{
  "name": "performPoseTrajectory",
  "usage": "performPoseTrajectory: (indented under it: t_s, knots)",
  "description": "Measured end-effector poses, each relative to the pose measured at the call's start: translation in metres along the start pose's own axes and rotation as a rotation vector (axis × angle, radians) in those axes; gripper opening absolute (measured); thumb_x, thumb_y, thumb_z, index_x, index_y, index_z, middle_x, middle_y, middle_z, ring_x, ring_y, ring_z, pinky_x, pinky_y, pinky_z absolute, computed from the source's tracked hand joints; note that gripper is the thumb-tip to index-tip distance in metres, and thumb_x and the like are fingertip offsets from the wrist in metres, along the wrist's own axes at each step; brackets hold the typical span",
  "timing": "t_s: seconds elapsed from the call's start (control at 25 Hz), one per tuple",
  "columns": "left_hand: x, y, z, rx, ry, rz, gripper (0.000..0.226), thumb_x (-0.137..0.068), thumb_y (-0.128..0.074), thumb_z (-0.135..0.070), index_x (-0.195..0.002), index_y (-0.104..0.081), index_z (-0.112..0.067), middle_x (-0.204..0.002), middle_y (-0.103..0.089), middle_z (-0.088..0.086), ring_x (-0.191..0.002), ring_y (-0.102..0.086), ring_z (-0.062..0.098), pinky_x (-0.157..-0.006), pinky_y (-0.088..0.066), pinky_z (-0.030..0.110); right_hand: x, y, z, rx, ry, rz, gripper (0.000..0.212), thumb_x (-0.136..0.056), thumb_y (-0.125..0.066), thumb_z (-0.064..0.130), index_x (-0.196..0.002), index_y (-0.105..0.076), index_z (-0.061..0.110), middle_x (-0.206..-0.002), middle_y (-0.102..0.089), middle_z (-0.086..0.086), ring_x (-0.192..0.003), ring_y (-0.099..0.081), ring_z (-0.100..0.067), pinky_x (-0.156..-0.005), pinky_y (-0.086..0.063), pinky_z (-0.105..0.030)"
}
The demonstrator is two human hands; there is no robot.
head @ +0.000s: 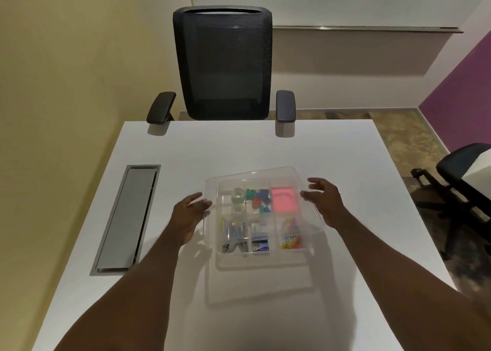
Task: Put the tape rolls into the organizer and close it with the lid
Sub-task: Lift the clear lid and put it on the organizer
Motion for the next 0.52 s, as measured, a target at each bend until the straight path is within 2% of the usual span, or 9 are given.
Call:
performPoseTrajectory:
  t_s: [0.08, 0.24, 0.36, 0.52]
  knots:
    - [-0.001, 0.004, 0.011, -0.125, 0.016, -0.014, 0.043, -0.096, -0.072, 0.0, -0.137, -0.061, -0.003, -0.108, -0.071, 0.014, -0.1, -0.068, 0.024, -0.08, -0.057, 0.028, -0.001, -0.004, -0.016, 0.026, -0.035, -0.004, 0.046, -0.083, -0.078, -0.004, -0.127, -0.064, -0.001, -0.112, -0.065, -0.015, -0.101, -0.064, -0.03, -0.093, -0.054, -0.039]
    - [-0.01, 0.011, 0.03, -0.307, -0.071, -0.117, 0.038, -0.093, -0.074, 0.002, -0.131, -0.07, -0.006, -0.094, -0.069, 0.012, -0.09, -0.064, 0.025, -0.074, -0.053, 0.03, 0.004, -0.015, -0.04, 0.097, -0.015, -0.021, 0.028, -0.083, -0.078, -0.005, -0.109, -0.068, -0.008, -0.083, -0.066, -0.016, -0.072, -0.061, -0.027, -0.074, -0.054, -0.035]
    - [-0.015, 0.011, 0.039, -0.391, -0.099, -0.146, 0.038, -0.092, -0.075, 0.003, -0.128, -0.073, -0.008, -0.089, -0.069, 0.009, -0.089, -0.064, 0.027, -0.073, -0.053, 0.033, 0.004, -0.021, -0.054, 0.192, 0.006, -0.097, 0.021, -0.084, -0.079, 0.0, -0.103, -0.07, -0.002, -0.087, -0.071, -0.02, -0.072, -0.063, -0.028, -0.076, -0.056, -0.039]
    - [-0.029, 0.008, 0.048, -0.528, -0.107, -0.188, 0.04, -0.093, -0.075, -0.001, -0.132, -0.072, -0.007, -0.089, -0.071, 0.012, -0.083, -0.063, 0.028, -0.079, -0.056, 0.04, -0.004, -0.029, -0.061, 0.323, -0.011, -0.194, 0.025, -0.085, -0.078, 0.003, -0.109, -0.073, 0.002, -0.094, -0.075, -0.018, -0.085, -0.069, -0.034, -0.088, -0.058, -0.043]
Point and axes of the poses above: each hand's wrist, its own x-axis away from the middle knuckle, its own y-axis out of the back of the hand, z = x × y, the point moved 2 cm from there along -x, towards the middle knuckle
